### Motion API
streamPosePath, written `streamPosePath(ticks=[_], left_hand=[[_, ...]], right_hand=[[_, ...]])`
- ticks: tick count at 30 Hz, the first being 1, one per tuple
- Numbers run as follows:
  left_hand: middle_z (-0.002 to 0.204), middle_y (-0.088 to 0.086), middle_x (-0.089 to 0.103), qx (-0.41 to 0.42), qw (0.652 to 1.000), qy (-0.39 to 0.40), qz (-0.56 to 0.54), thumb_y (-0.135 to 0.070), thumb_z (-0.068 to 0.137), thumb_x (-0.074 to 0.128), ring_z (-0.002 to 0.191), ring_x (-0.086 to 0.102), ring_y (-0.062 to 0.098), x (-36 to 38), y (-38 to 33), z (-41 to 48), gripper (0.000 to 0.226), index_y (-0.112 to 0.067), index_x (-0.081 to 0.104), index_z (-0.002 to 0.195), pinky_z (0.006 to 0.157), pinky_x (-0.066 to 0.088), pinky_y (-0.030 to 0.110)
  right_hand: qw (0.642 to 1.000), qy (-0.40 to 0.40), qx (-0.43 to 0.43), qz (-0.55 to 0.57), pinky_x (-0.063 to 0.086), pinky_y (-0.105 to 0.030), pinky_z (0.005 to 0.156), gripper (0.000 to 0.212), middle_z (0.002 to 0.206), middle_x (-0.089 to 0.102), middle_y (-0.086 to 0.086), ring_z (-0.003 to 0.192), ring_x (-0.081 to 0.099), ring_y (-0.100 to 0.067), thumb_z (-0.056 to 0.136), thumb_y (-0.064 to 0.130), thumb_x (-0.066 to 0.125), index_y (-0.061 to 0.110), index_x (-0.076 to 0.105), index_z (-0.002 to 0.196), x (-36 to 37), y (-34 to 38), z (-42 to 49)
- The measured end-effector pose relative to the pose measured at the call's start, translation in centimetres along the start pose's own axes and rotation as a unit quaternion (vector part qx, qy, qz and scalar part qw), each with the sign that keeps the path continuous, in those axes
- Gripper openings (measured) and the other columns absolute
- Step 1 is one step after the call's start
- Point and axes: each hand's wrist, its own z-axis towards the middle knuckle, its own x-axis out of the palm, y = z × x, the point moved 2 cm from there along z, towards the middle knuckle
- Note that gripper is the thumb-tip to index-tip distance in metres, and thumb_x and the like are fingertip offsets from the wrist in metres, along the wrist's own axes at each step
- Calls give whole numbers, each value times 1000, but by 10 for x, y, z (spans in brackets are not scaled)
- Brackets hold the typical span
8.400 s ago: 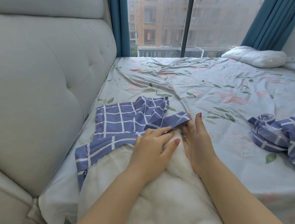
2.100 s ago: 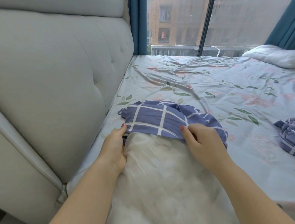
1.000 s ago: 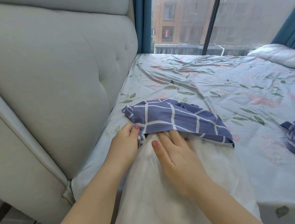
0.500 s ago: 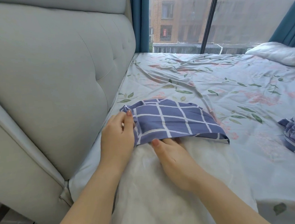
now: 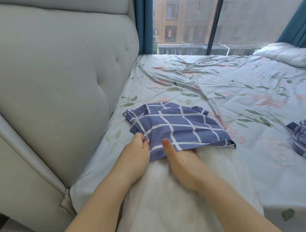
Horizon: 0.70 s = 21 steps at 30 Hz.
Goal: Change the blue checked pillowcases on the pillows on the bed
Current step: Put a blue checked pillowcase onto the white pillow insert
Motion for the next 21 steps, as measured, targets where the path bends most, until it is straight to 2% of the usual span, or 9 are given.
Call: streamPosePath(ticks=[4, 7, 8, 10, 11, 13, 16, 18, 21], left_hand=[[70, 1, 47, -29, 999, 1, -15, -41, 105, 32, 65, 44, 20, -3, 1, 0, 37, -14, 38, 80, 58, 32, 33], [74, 1, 55, -73, 997, -21, 17, -66, 96, 25, 76, 54, 23, -6, 7, 5, 57, -15, 43, 78, 66, 38, 35], [76, 1, 56, -89, 995, -27, 25, -72, 92, 23, 79, 56, 25, -6, 11, 8, 61, -17, 44, 79, 68, 39, 35], [82, 2, 58, -117, 992, -31, 24, -82, 84, 23, 87, 59, 29, -6, 15, 12, 67, -20, 47, 88, 74, 44, 37], [90, 4, 60, -129, 991, -28, 27, -84, 82, 23, 95, 60, 31, -5, 18, 14, 72, -19, 51, 98, 80, 46, 38], [108, 6, 64, -135, 990, -12, 30, -84, 82, 26, 105, 59, 29, -2, 20, 15, 79, -17, 56, 113, 92, 47, 37], [117, 1, 66, -107, 994, 12, 2, -88, 76, 34, 108, 60, 25, 3, 20, 16, 82, -24, 63, 120, 98, 47, 36], [112, -3, 69, -99, 994, 14, -47, -90, 64, 41, 103, 64, 22, 2, 19, 18, 87, -27, 65, 119, 97, 50, 37], [110, -9, 72, -106, 981, 43, -156, -81, 59, 59, 100, 68, 16, 5, 17, 19, 79, -32, 65, 121, 98, 52, 37]], right_hand=[[998, 4, 7, 66, 13, -18, 114, 59, 138, 27, 37, 143, 17, 3, 77, 85, 1, 61, 33, 121, -3, 5, -3], [998, 37, -43, 30, 20, -26, 117, 102, 143, 46, 26, 140, 28, 1, 69, 91, -6, 40, 52, 136, 6, 2, -4], [996, 54, -50, 47, 23, -26, 116, 104, 140, 52, 21, 138, 33, 1, 73, 89, -4, 30, 55, 135, 9, 3, -4], [992, 75, -55, 83, 34, -23, 105, 82, 120, 65, 18, 120, 51, 2, 87, 78, 12, 23, 67, 115, 9, 7, -6], [993, 69, -51, 81, 43, -24, 88, 72, 92, 68, 13, 93, 59, -3, 92, 72, 24, 15, 68, 91, 5, 9, -7], [997, 18, -56, 49, 30, -27, 55, 57, 54, 37, 7, 53, 36, -9, 98, 53, 43, 9, 46, 61, -9, 6, -8], [990, -135, -34, 34, 27, -30, 52, 58, 46, 41, -4, 47, 33, -15, 99, 40, 50, -3, 58, 61, -39, -3, -11], [970, -242, -19, 21, 27, -33, 53, 61, 49, 47, -15, 48, 35, -18, 98, 40, 49, -3, 50, 54, -56, -14, -10], [939, -342, 23, -37, 25, -32, 55, 46, 55, 40, -5, 57, 36, -18, 98, 28, 50, 11, 36, 57, -78, -38, -3]])
